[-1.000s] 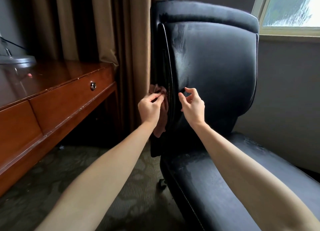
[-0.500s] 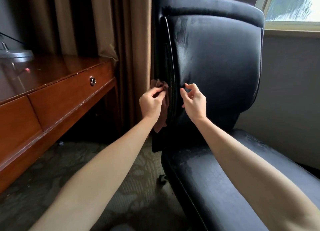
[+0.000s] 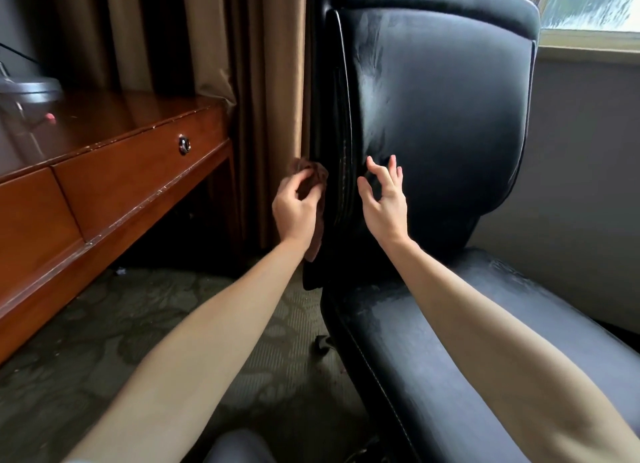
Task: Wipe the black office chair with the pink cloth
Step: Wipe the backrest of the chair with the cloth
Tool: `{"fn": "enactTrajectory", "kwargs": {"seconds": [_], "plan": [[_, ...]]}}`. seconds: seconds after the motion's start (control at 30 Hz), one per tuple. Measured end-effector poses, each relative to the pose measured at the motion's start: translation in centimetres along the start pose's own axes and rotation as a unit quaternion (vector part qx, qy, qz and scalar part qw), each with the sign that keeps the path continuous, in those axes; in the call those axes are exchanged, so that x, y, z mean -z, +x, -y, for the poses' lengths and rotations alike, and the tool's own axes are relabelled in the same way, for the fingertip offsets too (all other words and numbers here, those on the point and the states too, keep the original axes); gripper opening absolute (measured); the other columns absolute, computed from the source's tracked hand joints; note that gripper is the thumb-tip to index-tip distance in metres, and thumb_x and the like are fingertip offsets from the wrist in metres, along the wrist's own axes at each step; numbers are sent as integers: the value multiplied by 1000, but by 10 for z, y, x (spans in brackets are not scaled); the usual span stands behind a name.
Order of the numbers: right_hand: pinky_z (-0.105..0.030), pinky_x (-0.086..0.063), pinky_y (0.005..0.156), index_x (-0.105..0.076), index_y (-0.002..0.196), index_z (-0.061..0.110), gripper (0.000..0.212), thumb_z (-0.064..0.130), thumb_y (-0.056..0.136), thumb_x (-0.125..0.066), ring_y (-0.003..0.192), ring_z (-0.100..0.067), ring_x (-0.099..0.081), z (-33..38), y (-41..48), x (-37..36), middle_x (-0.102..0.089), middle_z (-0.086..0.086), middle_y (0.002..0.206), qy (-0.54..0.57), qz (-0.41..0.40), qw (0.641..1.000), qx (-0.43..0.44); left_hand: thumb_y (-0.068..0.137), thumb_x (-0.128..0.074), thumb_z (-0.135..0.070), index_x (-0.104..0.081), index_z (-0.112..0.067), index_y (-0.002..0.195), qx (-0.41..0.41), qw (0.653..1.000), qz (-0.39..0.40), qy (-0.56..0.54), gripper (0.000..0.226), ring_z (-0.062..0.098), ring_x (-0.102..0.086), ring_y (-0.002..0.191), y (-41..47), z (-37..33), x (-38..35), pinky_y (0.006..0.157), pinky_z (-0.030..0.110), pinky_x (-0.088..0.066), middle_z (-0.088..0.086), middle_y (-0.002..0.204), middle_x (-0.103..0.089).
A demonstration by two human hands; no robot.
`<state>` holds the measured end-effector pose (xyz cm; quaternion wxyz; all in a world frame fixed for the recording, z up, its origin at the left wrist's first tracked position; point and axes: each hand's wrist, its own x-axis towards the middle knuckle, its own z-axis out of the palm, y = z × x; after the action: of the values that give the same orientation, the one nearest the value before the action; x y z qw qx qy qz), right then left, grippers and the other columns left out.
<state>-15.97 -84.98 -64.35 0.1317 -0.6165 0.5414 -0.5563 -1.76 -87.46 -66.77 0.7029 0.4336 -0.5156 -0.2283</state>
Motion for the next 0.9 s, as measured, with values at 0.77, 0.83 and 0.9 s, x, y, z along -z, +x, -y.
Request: {"fn": "enactTrajectory", "kwargs": {"seconds": [0.77, 0.83, 0.9], "plan": [[-45, -20, 119, -45, 142, 32, 41, 26, 102, -50, 151, -17, 1, 3, -5, -7, -17, 3, 163, 4, -10, 1000, -2, 93, -66, -18, -60, -23, 134, 84, 994, 59, -47, 41, -11, -52, 104, 45, -18, -5, 80, -5, -32, -20, 119, -60], [-42, -18, 118, -44, 143, 29, 41, 24, 102, -48, 151, -18, 4, 5, -6, -9, -14, 2, 164, 6, -6, 1000, -3, 93, -66, -19, -61, -24, 133, 82, 991, 70, -77, 41, -8, -57, 99, 66, -34, -9, 88, 3, -38, -21, 109, -63], [-44, -15, 119, -42, 144, 28, 42, 22, 103, -46, 151, -19, 9, 6, -7, -12, -8, 0, 165, 9, -1, 1000, -8, 92, -68, -21, -62, -26, 133, 98, 986, 88, -98, 41, 0, -62, 106, 77, -35, -10, 102, 17, -43, -16, 110, -69]]}}
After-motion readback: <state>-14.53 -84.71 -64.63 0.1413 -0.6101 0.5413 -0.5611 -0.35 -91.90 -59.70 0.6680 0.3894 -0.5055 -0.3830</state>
